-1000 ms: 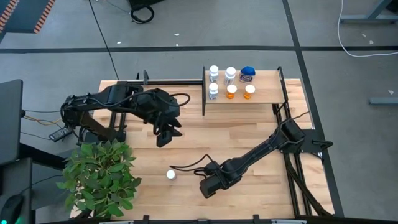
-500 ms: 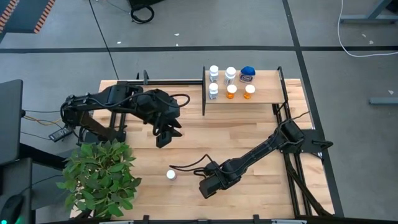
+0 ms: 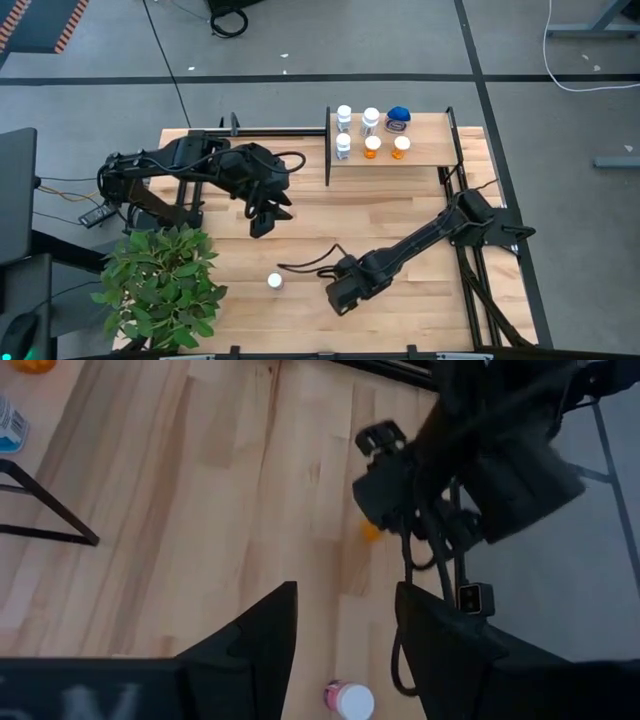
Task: Pick and place medicine bottles onto shelf by color
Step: Put the orange medicine bottle on the shelf
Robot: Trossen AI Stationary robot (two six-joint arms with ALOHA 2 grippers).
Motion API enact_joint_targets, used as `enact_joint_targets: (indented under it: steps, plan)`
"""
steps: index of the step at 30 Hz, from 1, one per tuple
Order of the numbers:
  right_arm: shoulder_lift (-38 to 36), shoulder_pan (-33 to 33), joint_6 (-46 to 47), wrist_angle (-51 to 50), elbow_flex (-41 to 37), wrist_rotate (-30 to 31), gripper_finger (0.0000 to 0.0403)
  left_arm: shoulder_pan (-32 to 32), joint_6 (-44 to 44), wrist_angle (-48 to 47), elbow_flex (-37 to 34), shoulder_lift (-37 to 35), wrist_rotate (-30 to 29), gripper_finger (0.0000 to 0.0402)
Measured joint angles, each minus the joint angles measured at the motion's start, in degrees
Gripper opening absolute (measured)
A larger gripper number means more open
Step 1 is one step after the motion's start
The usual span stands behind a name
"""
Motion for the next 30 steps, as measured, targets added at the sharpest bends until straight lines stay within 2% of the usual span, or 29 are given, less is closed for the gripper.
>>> enact_joint_targets:
  steps: [12, 22, 30]
  plan:
    - [-16.5, -8.9, -1.7, -21.2, 0.1, 10.0, 0.023, 1.3, 5.1, 0.1, 0.0, 0.0, -0.9, 0.0177]
    - [-22.6, -18.5, -3.5, -31.0, 0.1, 9.8, 0.023, 6.6, 12.4, 0.1, 0.0, 0.0, -2.5, 0.0181]
    - [-24.9, -22.9, -3.6, -32.5, 0.1, 9.8, 0.023, 11.4, 17.1, 0.3, 0.0, 0.0, -2.4, 0.0181]
